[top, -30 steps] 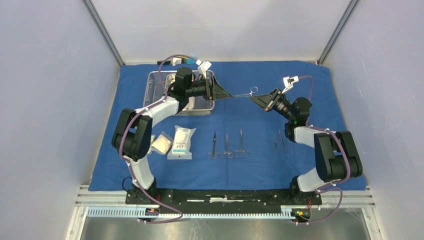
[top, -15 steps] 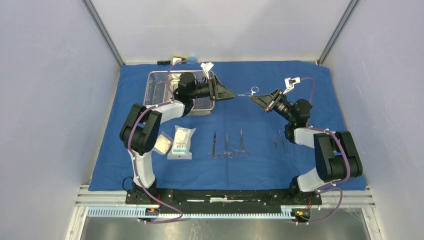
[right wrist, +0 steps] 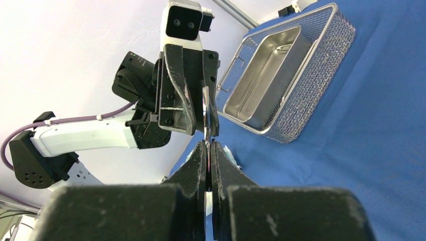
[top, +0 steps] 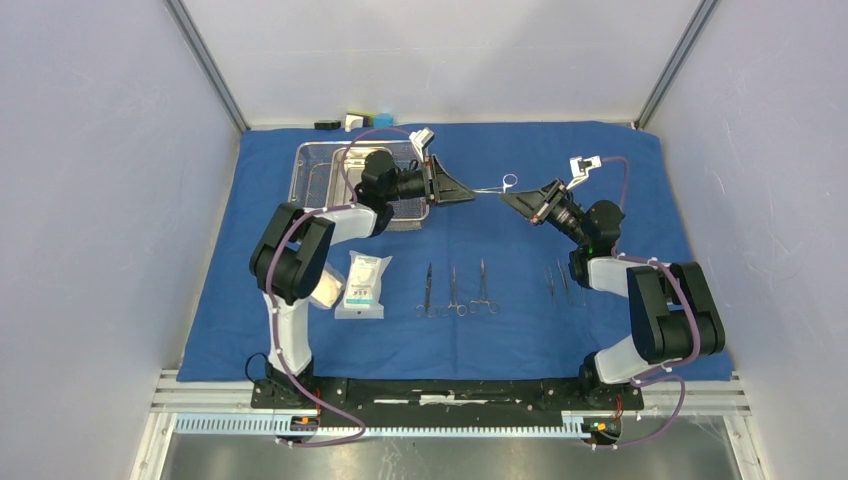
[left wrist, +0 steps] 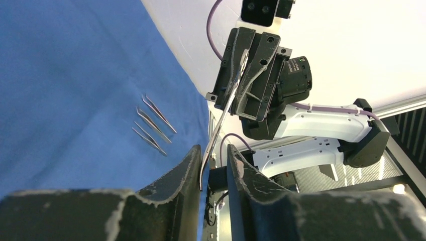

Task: Open and lay out the surgical kit
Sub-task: Place the medical item in the surgical kit.

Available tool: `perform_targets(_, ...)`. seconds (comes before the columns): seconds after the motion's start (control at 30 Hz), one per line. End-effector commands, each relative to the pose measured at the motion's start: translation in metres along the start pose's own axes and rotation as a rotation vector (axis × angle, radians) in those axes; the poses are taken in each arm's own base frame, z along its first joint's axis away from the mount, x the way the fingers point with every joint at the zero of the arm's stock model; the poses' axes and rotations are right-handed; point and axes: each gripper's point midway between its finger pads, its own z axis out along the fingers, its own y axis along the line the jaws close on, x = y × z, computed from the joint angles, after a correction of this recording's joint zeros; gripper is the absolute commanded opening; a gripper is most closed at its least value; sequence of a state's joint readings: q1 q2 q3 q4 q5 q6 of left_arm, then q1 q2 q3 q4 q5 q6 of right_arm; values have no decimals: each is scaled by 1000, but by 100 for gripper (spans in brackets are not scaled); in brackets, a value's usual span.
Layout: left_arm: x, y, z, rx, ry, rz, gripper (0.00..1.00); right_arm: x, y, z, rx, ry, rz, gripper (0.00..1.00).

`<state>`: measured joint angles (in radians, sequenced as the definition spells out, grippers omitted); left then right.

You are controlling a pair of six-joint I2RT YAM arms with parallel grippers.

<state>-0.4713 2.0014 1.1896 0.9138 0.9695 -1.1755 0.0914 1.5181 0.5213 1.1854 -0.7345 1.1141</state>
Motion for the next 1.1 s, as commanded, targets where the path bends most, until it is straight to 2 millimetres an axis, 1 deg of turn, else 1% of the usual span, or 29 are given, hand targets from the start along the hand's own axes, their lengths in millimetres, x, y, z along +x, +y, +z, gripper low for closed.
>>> perform_targets(0.0,1,-17,3,68,24,20,29,-3,-2,-1,-3,-21,-32,0)
perform_targets(0.07,1,-18,4,74,27,24,26,-2,-4,-1,4,-17,-36,0)
perform_targets(0.17,0,-19,4,78,26,34,26,1,-7,-1,15,-3,-35,0)
perform_targets(0.23,0,-19,4,79,27,38,32,3,-8,-2,20,4,-31,0)
perform_targets(0.37,0,-20,4,80,26,50,38,4,-8,-2,19,10,-29,0)
perform_targets(0.6,0,-20,4,82,27,54,28,5,-9,-3,28,14,-34,0)
perform_targets(0.73,0,-22,3,93,24,62,28,8,-11,-3,37,24,-33,0)
perform_targets(0.97,-2,-40,0,170,3,90,36,10,-13,-4,39,33,-28,0)
perform_targets(1.0,-2,-41,0,177,1,93,36,10,-13,-4,38,33,-25,0)
perform_targets(1.07,-2,-43,-1,184,0,92,32,11,-13,-4,36,35,-21,0)
